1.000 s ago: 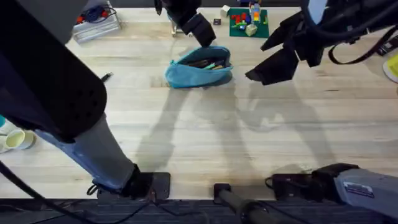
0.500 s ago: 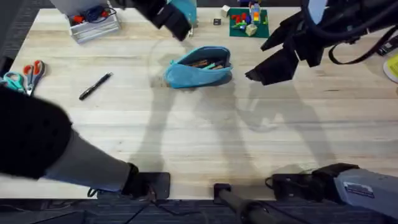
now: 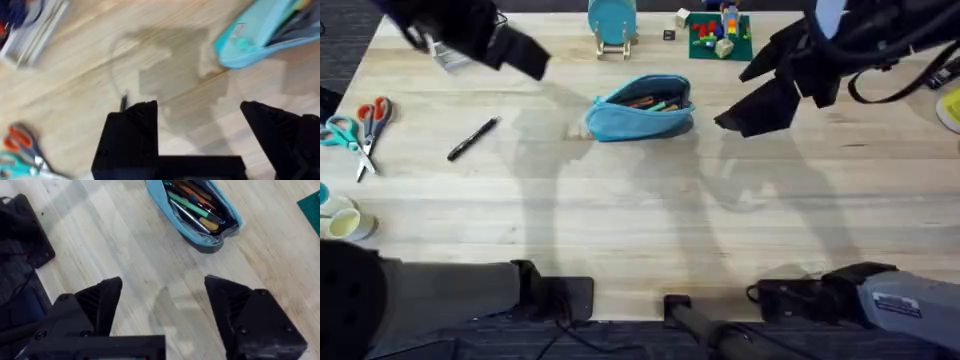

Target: Unzip the bag, pick up the pens from the table one at a time and place them inside, then zip the bag closed.

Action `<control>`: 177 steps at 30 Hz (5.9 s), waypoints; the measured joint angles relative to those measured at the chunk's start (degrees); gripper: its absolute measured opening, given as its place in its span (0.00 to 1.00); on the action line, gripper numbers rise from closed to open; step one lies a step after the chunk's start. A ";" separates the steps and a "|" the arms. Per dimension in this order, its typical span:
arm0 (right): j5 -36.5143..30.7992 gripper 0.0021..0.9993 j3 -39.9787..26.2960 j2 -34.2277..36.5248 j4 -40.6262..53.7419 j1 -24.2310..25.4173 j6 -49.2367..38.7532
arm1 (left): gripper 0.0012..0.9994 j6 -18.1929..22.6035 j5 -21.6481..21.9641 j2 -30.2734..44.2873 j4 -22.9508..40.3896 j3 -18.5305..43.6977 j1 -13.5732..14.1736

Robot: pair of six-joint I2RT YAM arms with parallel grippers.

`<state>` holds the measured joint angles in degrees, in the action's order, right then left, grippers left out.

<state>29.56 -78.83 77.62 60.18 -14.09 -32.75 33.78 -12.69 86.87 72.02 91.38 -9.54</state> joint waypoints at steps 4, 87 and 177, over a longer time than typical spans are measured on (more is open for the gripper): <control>0.00 1.00 0.00 0.02 -0.02 0.00 0.00 | 1.00 -0.04 2.75 -0.03 -1.58 -1.84 -3.96; 0.00 1.00 0.00 0.01 0.00 -0.01 0.00 | 0.04 10.83 -0.63 23.00 -14.79 -2.57 -23.23; 0.00 1.00 0.00 0.02 0.00 -0.01 0.00 | 0.04 14.08 -7.69 9.50 -8.70 1.39 29.55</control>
<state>29.56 -78.83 77.65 60.18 -14.10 -32.75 47.86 -20.38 96.38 63.32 92.77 20.01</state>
